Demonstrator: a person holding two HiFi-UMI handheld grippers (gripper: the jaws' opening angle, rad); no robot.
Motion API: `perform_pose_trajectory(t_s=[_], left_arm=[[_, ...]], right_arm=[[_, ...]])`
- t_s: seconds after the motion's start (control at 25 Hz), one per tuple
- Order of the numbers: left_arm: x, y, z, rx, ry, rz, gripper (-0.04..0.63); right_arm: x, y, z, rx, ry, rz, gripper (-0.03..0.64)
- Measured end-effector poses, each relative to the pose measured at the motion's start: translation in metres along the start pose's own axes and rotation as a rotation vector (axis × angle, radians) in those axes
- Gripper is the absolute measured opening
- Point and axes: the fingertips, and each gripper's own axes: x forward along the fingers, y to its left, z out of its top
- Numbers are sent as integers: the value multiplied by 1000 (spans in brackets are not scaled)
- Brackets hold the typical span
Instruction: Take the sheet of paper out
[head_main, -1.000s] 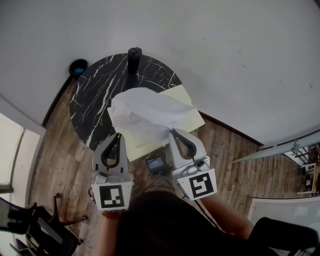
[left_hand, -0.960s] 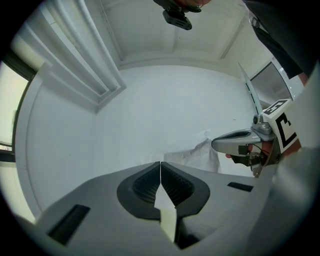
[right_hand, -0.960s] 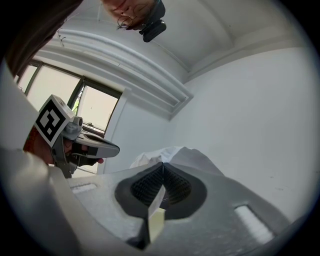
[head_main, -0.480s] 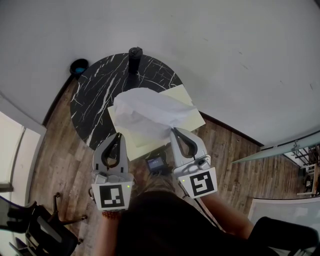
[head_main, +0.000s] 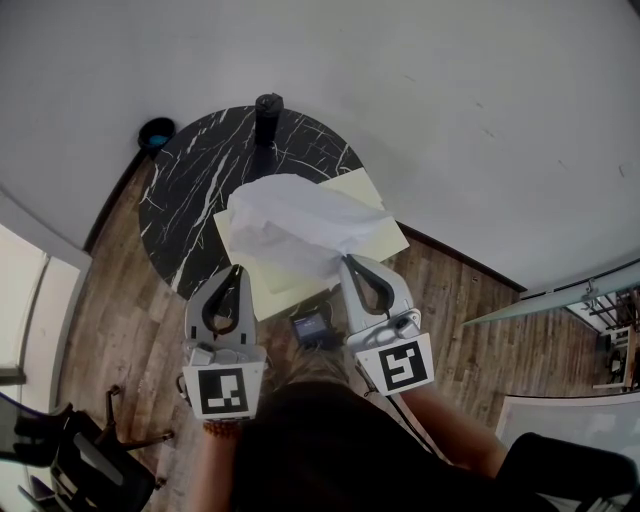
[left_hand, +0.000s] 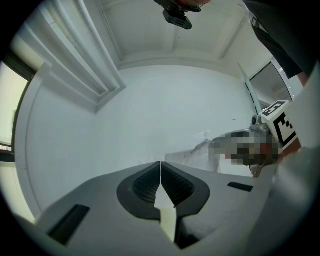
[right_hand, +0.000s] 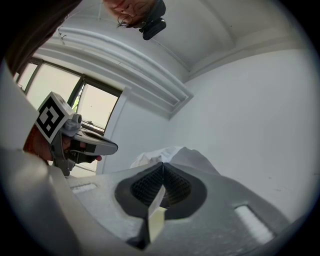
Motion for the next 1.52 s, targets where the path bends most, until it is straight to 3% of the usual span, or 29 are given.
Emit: perform_pose_trajectory(t_s=[1.52], left_arm=[[2,-4,-6,-12,12,-14,5]], right_arm=[[2,-1,-22,-6,60,18,-5]])
